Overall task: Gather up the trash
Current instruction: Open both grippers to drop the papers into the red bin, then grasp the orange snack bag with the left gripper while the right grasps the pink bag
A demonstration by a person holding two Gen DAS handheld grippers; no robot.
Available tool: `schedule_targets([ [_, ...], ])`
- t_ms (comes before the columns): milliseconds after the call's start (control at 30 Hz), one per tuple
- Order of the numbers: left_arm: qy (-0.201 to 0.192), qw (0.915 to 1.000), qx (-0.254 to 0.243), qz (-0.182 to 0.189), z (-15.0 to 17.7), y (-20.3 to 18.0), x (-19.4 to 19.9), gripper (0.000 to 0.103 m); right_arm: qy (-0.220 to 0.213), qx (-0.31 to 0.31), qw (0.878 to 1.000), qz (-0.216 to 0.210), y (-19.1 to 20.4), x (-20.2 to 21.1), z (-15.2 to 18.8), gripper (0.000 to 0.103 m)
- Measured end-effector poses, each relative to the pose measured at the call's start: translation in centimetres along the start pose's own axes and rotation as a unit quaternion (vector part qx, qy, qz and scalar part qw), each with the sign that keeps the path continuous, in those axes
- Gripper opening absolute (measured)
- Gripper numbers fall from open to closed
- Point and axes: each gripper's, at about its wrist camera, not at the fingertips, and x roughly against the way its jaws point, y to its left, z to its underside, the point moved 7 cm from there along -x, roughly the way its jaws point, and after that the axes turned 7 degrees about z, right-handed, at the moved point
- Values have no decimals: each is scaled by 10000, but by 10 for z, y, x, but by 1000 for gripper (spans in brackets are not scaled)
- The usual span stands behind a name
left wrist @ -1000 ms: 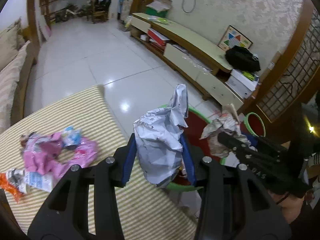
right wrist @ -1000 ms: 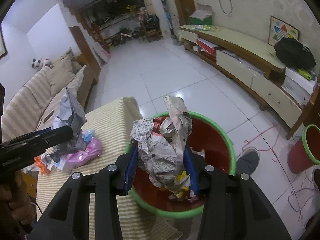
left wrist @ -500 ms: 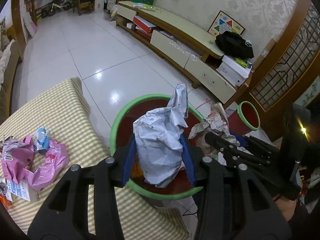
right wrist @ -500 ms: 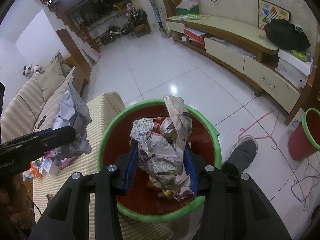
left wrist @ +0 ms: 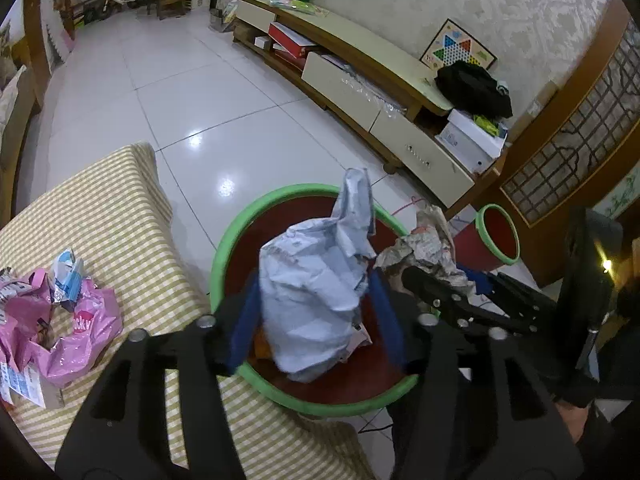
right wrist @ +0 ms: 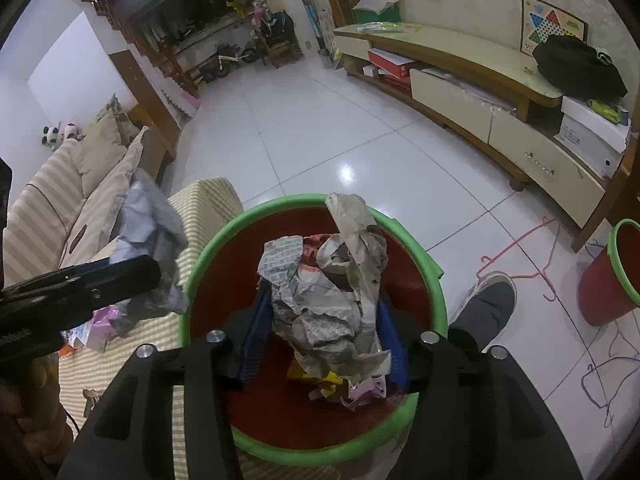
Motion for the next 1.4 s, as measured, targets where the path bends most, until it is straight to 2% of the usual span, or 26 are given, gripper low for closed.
schedule_targets([
  [100,-116,9999,-52,-115,0,2,3,76,33,-6,10000,32,1,-2,2,56],
  [133,-140,9999,-23,-57,0,1,4,78,35,-3,10000,25,2,-2,2,58],
  [200,-175,9998,58,43,-3,1,6,84,24,21,10000,36,3,-1,4,67],
  [267,-249,9996,116,56,-4,4,10,85,-4,41,10000,26,6,1,3,70],
  [300,-283,9995,137,38,-4,5,12,86,-15,49,10000,14,7,2,3,75],
  [467,-382,9990,218,-40,-8,14,22,90,-70,118,9999,27,12,7,0,78],
  [600,-500,9984,245,-141,-6,20,38,97,-169,144,9997,60,20,17,-3,84],
  [767,-661,9967,349,-329,2,36,65,97,-283,265,9992,37,43,31,-3,91],
  [967,-926,9927,388,-668,18,56,114,98,-398,531,9977,-144,92,52,3,93],
  [1067,-1018,9895,582,-844,33,75,141,98,-426,666,9965,-275,119,59,7,93],
  [1233,-1168,9819,1005,-1101,60,112,187,98,-456,1068,9919,-508,173,73,21,93],
  [1400,-1424,9681,1437,-1475,93,153,239,98,-541,1426,9860,-671,218,87,36,93],
])
